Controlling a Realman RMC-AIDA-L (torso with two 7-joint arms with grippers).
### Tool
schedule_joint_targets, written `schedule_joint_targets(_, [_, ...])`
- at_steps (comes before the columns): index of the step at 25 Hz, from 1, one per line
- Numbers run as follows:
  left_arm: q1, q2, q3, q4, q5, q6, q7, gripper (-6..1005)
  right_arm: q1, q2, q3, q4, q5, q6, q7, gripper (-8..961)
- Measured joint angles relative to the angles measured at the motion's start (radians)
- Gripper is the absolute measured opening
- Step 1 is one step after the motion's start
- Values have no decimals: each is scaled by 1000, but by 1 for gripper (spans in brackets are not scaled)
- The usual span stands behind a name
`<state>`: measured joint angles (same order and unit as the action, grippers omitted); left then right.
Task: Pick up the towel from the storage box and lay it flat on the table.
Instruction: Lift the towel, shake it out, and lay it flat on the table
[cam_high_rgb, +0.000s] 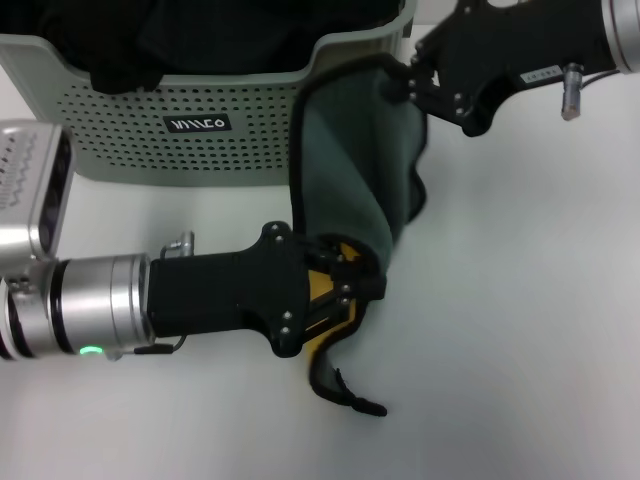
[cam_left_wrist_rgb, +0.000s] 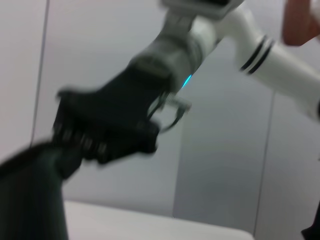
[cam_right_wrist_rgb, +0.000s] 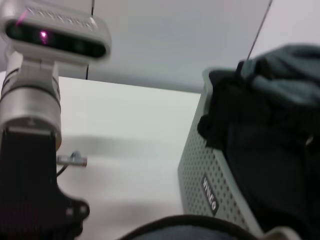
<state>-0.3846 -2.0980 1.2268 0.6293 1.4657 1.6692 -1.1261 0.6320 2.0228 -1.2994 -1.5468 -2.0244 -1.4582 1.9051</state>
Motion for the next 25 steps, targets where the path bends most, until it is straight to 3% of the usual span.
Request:
schedule_joint_targets(9, [52, 4, -8, -9, 4, -47, 5, 183, -46, -3, 51, -126, 135, -63, -25, 21])
schedule_joint_targets(12, [56, 6, -11, -10, 6, -58, 1, 182, -58, -3, 130, -141, 223, -120, -52, 22])
schedule_joint_targets(18, [57, 7, -34, -13, 9, -66, -14, 182, -52, -11, 395, -48, 480, -350, -131, 25])
schedule_joint_targets(21, [59, 7, -86, -28, 18, -67, -33, 183, -41, -32, 495, 24, 600, -450, -145, 26])
schedule_joint_targets(25, [60, 7, -144, -47, 18, -59, -39, 182, -44, -74, 530, 115, 731, -512, -147, 27])
